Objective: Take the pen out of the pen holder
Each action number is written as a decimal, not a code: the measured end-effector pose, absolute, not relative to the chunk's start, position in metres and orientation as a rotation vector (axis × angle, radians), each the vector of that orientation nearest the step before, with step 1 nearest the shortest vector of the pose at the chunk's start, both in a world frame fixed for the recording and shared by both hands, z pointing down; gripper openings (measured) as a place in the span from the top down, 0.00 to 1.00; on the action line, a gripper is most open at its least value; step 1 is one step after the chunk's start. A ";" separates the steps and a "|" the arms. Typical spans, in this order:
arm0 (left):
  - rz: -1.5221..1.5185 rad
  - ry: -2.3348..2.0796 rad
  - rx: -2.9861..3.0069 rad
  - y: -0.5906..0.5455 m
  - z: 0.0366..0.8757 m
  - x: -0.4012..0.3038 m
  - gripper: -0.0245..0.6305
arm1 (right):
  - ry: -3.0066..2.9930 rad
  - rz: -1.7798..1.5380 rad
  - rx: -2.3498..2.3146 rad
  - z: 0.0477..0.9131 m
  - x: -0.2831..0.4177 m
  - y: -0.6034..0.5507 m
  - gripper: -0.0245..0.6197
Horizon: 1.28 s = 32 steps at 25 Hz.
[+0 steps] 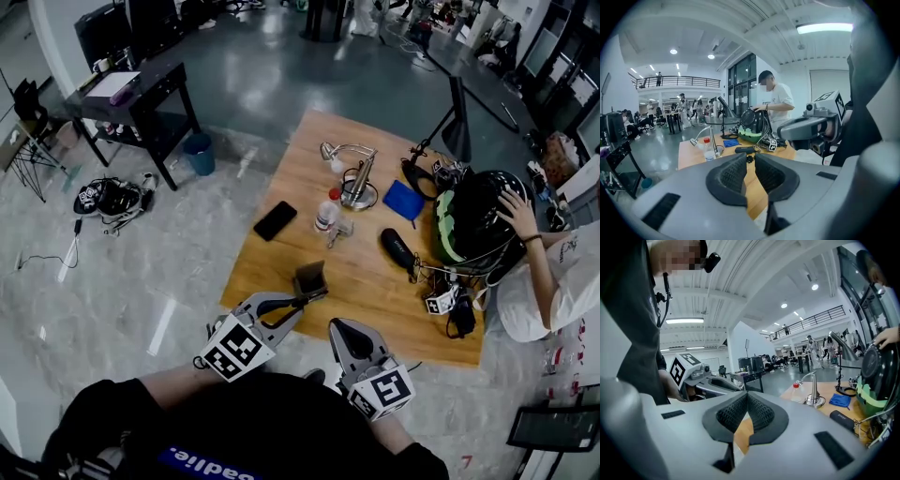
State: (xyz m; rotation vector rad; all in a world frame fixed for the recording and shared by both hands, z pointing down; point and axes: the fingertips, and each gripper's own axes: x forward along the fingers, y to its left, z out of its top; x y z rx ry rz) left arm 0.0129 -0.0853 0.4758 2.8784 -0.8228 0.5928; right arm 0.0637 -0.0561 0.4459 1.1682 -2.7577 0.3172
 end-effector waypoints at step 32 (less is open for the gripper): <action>0.519 -0.820 2.871 -0.079 0.466 0.020 0.86 | -2.755 0.339 1.143 0.452 0.063 -0.056 0.95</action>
